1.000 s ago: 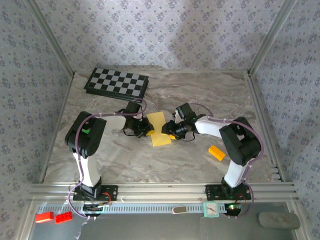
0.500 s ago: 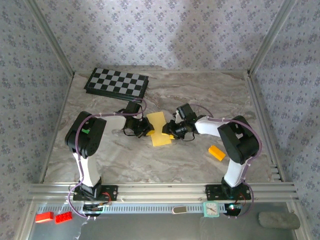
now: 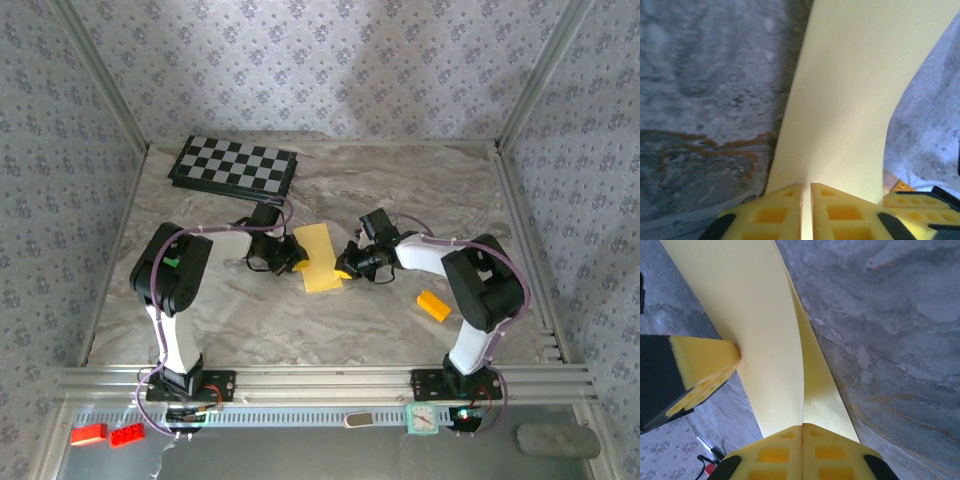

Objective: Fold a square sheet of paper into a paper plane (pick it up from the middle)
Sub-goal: Fold the triangle a second time at the center of the table.

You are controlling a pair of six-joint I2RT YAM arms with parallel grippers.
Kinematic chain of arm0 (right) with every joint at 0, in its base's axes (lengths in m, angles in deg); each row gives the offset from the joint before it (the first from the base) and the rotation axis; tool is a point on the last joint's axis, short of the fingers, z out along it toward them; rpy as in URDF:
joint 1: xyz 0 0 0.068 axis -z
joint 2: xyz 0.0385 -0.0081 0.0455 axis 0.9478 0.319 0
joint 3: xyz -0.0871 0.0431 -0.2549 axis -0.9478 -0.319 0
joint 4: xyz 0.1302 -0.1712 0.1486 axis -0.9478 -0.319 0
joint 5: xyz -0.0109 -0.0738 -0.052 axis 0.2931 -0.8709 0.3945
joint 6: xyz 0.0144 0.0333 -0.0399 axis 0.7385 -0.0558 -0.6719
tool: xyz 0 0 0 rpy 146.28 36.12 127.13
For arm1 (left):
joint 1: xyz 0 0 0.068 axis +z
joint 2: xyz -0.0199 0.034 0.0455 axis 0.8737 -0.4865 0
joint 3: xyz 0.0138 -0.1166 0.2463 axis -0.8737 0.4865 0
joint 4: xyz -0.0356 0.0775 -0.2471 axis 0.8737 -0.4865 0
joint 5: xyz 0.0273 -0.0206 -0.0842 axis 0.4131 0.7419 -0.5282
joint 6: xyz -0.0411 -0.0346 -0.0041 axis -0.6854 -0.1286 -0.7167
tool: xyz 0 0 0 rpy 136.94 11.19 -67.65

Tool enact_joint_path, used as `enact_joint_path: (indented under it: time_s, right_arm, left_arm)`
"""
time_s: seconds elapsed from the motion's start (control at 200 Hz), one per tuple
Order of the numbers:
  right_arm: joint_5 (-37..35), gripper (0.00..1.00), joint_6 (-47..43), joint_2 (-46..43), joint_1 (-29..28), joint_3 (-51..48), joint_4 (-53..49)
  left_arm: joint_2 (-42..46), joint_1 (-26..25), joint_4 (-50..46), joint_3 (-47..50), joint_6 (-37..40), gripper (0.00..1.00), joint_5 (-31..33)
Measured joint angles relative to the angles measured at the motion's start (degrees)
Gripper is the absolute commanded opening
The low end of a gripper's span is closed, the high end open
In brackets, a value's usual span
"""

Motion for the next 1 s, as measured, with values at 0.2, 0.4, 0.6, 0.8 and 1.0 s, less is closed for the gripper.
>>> enact_joint_path:
  time_s: [0.2,0.4,0.6,0.8,1.0]
  right_arm:
    - [-0.02,0.0,-0.39,-0.26,0.13,1.27,-4.76]
    - [-0.04,0.0,-1.22,-0.61,0.26,2.43,-8.92]
    - [-0.02,0.0,-1.62,-0.79,0.26,4.13,-10.4]
    - [0.28,0.0,-1.33,-0.26,-0.55,7.15,-9.6]
    - [0.37,0.0,-0.44,3.15,-2.56,10.95,-7.98]
  left_arm:
    - [0.07,0.35,-4.42,-4.17,3.89,0.24,-0.04]
    - [-0.09,1.38,-4.28,-5.53,5.4,0.2,-0.07]
    - [-3.13,1.68,-4.24,-5.64,5.35,0.14,-0.04]
    - [-3.43,1.95,-4.2,-5.62,5.4,0.12,-0.07]
    - [-3.48,1.95,-4.15,-5.51,5.4,0.11,-0.07]
